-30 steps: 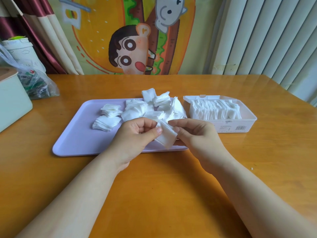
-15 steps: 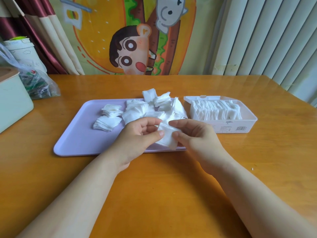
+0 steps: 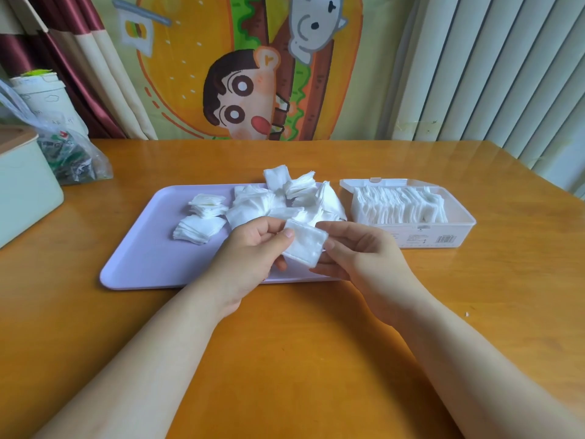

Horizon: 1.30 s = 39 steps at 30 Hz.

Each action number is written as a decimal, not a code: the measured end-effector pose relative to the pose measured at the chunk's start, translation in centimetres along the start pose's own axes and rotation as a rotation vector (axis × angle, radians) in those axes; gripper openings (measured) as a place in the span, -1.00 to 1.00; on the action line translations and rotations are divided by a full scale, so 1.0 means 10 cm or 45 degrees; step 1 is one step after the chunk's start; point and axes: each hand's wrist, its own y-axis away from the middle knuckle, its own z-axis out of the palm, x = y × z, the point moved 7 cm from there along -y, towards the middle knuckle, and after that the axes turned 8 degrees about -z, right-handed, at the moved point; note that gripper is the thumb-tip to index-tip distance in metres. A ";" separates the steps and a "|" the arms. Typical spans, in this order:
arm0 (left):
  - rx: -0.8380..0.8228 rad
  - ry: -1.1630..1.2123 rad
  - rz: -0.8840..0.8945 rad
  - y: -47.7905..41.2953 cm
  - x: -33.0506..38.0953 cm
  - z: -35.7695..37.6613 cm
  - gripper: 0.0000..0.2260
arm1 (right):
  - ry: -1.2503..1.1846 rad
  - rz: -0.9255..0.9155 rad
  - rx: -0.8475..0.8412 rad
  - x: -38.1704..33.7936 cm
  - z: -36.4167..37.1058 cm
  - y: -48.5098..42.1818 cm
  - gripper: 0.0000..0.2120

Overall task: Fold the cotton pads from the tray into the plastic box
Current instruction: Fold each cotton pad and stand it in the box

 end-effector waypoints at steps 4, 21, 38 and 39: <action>0.029 -0.069 0.028 0.00 -0.01 0.03 -0.86 | -0.018 0.012 -0.041 -0.01 0.05 0.02 -0.78; 0.515 -0.639 0.287 -0.25 0.35 -0.10 -0.91 | 0.366 -0.220 0.380 -0.14 -0.25 -0.01 -0.82; 0.562 -0.676 0.425 -0.37 0.56 -0.19 -0.89 | 0.257 -0.189 0.393 -0.04 -0.29 -0.07 -0.82; 0.479 -0.453 0.393 -0.32 0.55 -0.19 -0.90 | 0.252 -0.182 0.393 -0.05 -0.29 -0.07 -0.82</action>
